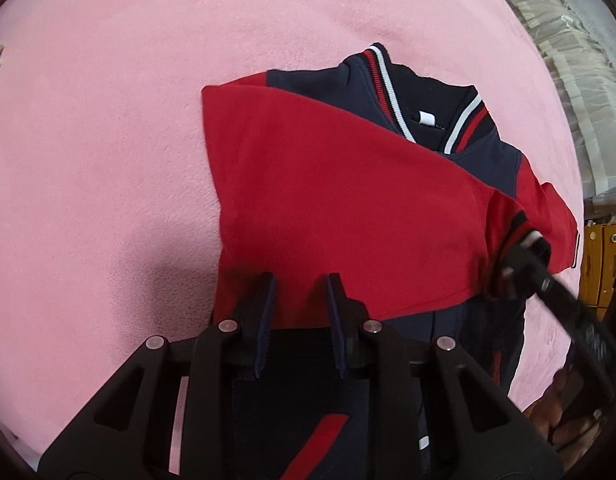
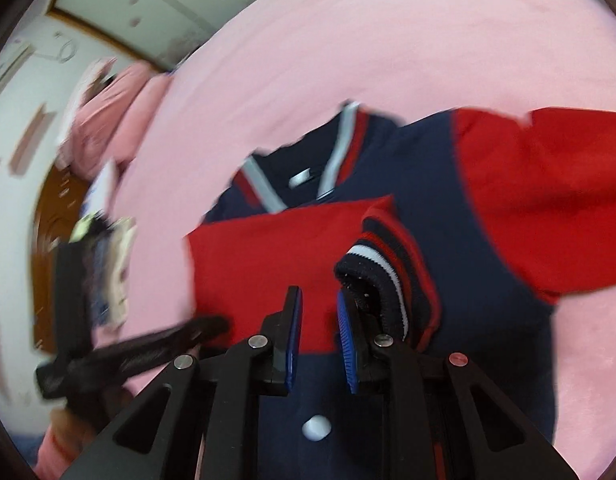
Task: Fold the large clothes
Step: 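Release the sleeve cuff from the left tool onto the jacket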
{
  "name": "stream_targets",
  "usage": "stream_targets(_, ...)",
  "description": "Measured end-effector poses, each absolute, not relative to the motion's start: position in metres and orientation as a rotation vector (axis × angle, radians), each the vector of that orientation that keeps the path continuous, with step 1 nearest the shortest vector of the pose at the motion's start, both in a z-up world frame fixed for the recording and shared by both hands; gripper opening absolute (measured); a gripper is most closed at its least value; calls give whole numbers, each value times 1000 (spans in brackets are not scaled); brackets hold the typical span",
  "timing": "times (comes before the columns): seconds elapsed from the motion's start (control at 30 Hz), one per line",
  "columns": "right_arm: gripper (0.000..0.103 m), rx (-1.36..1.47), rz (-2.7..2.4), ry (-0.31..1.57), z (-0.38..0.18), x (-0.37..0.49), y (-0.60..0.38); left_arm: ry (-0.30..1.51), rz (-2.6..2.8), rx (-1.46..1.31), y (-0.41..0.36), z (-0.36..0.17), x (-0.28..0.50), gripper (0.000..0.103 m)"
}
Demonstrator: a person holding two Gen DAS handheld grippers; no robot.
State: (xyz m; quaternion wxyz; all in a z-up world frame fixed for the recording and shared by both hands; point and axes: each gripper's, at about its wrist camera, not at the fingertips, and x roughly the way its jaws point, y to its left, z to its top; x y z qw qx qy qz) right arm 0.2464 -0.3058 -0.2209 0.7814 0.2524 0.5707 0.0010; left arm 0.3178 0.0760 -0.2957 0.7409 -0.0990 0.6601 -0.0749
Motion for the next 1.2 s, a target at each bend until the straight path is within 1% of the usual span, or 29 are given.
stream_targets(0.1,19,458,-264,1155,-213,232,-327,1443,-188,-204,78,-293,314,22)
stream_targets(0.27,22,427,-532,1110,-186,183,-407,1449,-190,-139,77,-284,310,22)
stream_targets(0.33,28,454,-562,1107,-173,160,-429,1463,-183,-97,66,-276,306,22)
stream_targets(0.4,43,485,-575,1096,-167,145,-441,1458,-174,-48,59,-268,300,23)
stream_targets(0.53,48,524,-579,1097,-152,113,-460,1429,-179,2,26,-251,283,25)
stream_targets(0.6,52,546,-544,1101,-145,96,-462,1422,-182,31,7,-244,269,28)
stream_targets(0.63,53,556,-526,1108,-143,86,-464,1420,-190,43,-5,-240,263,29)
stream_targets(0.67,53,565,-504,1126,-148,82,-464,1415,-195,56,-19,-236,255,33)
stream_targets(0.7,53,570,-494,1138,-139,74,-471,1412,-196,67,-25,-233,251,40)
stream_targets(0.73,53,581,-483,1154,-140,70,-473,1410,-195,78,-30,-228,246,44)
stream_targets(0.77,53,604,-468,1165,-140,66,-476,1408,-192,82,-42,-224,238,50)
stream_targets(0.8,53,630,-445,1169,-141,62,-481,1408,-187,78,-51,-219,234,52)
stream_targets(0.93,53,667,-413,1178,-141,55,-506,1406,-142,64,-103,-201,218,54)
stream_targets(1.07,53,758,-392,1158,-140,49,-549,1370,-158,83,-171,-198,222,56)
stream_targets(1.1,53,770,-393,1154,-140,49,-557,1366,-163,86,-188,-205,228,56)
stream_targets(1.2,53,836,-380,1147,-145,46,-591,1365,-179,89,-222,-208,232,56)
